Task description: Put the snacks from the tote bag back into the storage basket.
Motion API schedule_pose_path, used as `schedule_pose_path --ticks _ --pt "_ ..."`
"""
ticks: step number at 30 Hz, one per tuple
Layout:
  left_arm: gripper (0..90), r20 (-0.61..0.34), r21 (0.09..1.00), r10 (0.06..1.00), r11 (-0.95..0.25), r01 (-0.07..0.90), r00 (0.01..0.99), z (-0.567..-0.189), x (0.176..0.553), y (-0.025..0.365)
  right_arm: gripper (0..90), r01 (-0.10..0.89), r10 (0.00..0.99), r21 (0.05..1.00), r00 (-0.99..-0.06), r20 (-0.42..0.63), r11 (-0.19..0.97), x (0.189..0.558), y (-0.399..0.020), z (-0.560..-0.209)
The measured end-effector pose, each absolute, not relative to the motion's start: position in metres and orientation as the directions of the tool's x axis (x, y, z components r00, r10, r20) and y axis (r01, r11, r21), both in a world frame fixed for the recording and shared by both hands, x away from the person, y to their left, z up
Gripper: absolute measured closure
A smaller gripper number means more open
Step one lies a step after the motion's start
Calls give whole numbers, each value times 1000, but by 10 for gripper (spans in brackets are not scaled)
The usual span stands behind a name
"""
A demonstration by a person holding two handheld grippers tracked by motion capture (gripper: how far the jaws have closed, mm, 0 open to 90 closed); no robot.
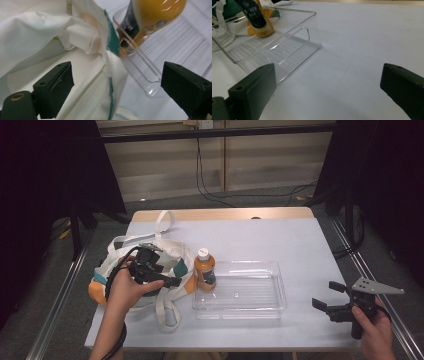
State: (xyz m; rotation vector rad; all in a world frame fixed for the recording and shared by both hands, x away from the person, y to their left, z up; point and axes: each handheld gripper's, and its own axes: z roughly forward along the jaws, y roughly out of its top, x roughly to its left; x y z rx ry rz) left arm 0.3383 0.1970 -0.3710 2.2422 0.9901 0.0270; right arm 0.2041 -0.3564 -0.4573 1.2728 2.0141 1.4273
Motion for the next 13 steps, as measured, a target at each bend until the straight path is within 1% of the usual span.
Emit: schedule_pose_path --ticks 4,5,6,9,11,12,13 --pt "109 -232 598 662 -480 642 712 -371 336 199 2 460 825 884 -529 198 82 204 -355 -457" --pt "109 -230 600 680 -464 651 697 -373 334 199 2 459 827 884 -527 195 84 203 -355 -456" --pt "113 -222 591 671 -484 645 708 -373 335 200 2 460 827 884 -527 196 84 202 -355 -456" --pt "123 -239 602 673 -463 651 700 -374 334 198 2 451 826 888 -531 190 85 202 -356 -455" --pt "132 -203 608 668 -488 626 716 -373 334 197 2 452 827 888 -529 189 85 201 -357 -454" --pt "143 -203 629 679 -462 625 706 -373 333 195 2 450 828 889 -528 189 84 201 -358 -454" --pt "160 -203 629 679 -462 625 706 -373 333 195 2 450 828 889 -528 189 84 201 -358 -454"
